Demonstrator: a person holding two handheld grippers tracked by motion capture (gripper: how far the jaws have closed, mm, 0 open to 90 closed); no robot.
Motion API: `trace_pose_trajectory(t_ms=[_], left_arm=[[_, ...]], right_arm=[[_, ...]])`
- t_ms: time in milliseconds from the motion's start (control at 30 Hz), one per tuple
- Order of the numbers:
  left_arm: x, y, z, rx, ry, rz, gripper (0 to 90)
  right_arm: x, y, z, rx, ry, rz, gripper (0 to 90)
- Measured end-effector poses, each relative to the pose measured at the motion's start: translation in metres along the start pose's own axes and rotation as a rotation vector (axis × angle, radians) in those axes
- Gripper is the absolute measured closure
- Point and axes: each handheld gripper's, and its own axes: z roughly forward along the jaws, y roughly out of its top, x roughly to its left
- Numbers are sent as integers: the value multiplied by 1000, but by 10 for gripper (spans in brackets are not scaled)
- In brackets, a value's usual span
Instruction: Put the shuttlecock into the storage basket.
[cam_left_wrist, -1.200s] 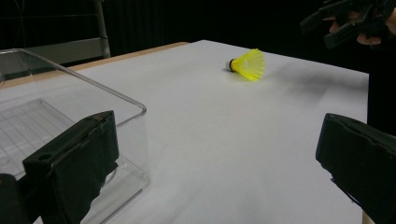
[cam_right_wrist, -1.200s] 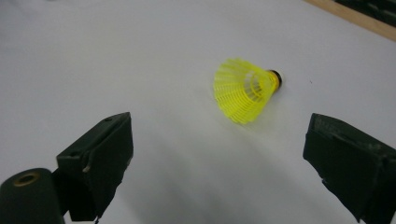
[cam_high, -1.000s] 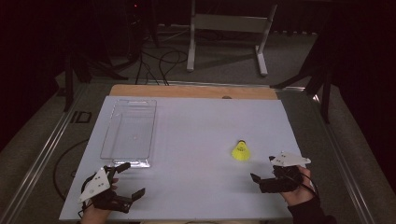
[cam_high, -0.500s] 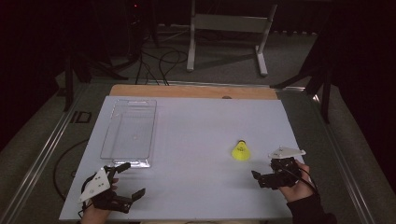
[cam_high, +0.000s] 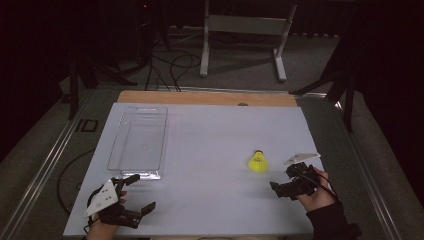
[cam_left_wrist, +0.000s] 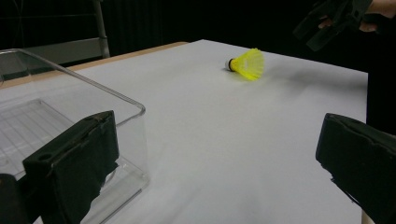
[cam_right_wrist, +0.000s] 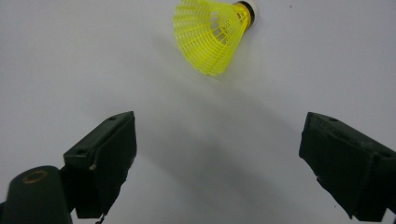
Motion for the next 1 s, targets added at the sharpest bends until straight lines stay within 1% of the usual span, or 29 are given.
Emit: trace_pose_trajectory(t_ms=[67, 100, 200, 300, 367, 400, 433, 467, 533, 633, 667, 700, 767, 800, 933, 1000], left_arm=[[0, 0, 0, 0, -1, 0, 2], [0, 0, 0, 0, -2, 0, 2], [0, 0, 0, 2, -2, 1, 2], [0, 0, 0, 1, -2, 0, 2], [0, 0, 0, 1, -2, 0, 2], [0, 0, 0, 1, -2, -1, 2], [0, 0, 0, 2, -2, 0, 2], [0, 0, 0, 2, -2, 0, 2], [0, 0, 0, 2, -3, 1, 2], [0, 0, 0, 1, -4, -1, 2], [0, 0, 0, 2, -4, -1, 2], [0, 0, 0, 1, -4, -1, 2], [0, 0, 0, 1, -4, -2, 2], [0, 0, 0, 1, -4, -1, 2], [0, 0, 0, 2, -5, 0, 2], [0, 0, 0, 2, -5, 0, 2]], right_arm=[[-1, 2, 2, 18, 1, -4, 110], [-2, 3, 2, 33, -4, -5, 110], [-3, 5, 5, 75, 1, -11, 107], [-4, 7, 11, 148, 25, -13, 107], [-4, 8, 14, 172, 35, -1, 99], [-4, 9, 16, 196, 56, 1, 96], [-3, 9, 18, 203, 62, 8, 93], [-3, 9, 19, 209, 58, 18, 93], [-3, 10, 23, 230, 42, 22, 93], [-3, 11, 28, 252, 53, 26, 87], [-3, 11, 29, 260, 59, 34, 87], [-3, 11, 31, 274, 60, 33, 87], [-4, 12, 34, 284, 62, 44, 87], [-4, 13, 35, 291, 67, 53, 87], [-6, 17, 39, 311, 93, 65, 86], [-6, 20, 42, 313, 82, 61, 87]])
